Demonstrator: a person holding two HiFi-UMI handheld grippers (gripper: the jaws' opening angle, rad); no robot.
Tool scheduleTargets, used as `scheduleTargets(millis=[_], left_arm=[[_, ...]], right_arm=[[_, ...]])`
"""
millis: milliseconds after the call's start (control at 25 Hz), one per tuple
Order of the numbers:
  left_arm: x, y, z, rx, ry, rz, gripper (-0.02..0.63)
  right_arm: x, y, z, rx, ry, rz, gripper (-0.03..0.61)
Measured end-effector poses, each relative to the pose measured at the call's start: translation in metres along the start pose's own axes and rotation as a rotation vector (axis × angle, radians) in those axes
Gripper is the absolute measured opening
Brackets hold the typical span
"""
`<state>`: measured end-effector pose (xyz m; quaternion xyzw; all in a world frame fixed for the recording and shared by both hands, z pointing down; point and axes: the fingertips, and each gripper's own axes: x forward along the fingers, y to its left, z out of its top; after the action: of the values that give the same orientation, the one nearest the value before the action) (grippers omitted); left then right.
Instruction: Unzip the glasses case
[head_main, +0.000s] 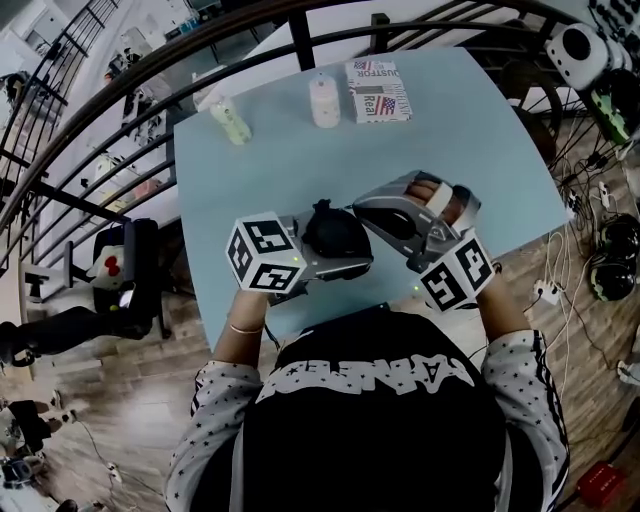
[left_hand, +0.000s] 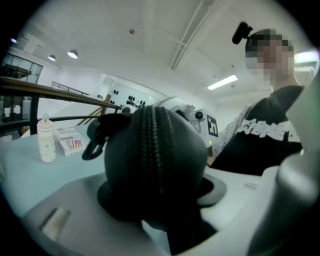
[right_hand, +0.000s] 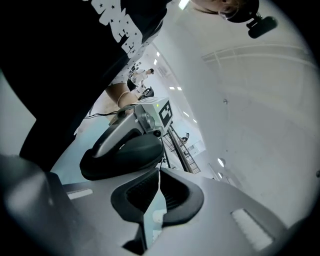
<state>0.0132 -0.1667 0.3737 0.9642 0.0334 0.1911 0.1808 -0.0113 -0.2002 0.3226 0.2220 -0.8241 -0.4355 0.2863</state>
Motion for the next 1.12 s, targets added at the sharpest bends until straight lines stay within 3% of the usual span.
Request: scheduleTargets(millis=[200,400,600,920,1120], left_arm=[[-0.024,0.009,0.022,0.003,-0.162,0.103,0.0],[-0.054,0.028,0.037,0.023,-0.284,0.279,0.0],[-0.078,0.037,0.046,0.049,-0.408,0.412,0.0],[-0.093,0.042,0.026,0.121,-0.428,0.591,0.0],[-0.094,0.044,0.013,0.1,-0.44,0.631,0.0]], right_arm=[[0.0,0.001,-0.003,0.116,-0.025,-0.045,0.012],[0.0,-0.014,-0.008,0.369,-0.083,-0.155,0.005],[0.005,-0.019,-0.009,0.567,-0.129,-0.201,0.005],[0.012,-0.027,-0.026,1.153,-0.286,-0.258,0.005],[0.011,-0.021,-0.043,1.276,-0.279,-0.277,0.005]])
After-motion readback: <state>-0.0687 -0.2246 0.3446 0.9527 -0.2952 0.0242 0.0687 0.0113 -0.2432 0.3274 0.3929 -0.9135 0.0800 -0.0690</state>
